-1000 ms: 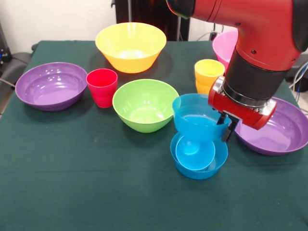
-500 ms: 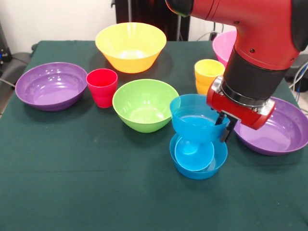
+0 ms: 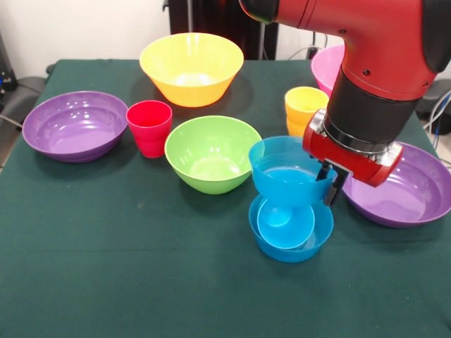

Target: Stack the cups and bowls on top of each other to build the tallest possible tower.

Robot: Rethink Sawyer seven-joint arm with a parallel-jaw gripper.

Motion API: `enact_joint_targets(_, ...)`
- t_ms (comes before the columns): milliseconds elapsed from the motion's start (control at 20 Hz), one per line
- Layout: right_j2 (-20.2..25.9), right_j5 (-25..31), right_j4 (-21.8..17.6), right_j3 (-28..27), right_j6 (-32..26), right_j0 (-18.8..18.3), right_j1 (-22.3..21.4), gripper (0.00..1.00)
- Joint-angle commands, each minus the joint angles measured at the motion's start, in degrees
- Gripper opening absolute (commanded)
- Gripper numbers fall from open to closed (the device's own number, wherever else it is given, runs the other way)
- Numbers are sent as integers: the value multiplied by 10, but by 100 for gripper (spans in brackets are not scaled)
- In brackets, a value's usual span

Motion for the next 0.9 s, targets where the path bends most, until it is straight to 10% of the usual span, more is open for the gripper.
enact_joint_targets(50, 44, 100, 18, 60, 114, -1, 10, 0)
enact_joint_targets(900, 43, 227, 54, -82, 109, -36, 44, 0)
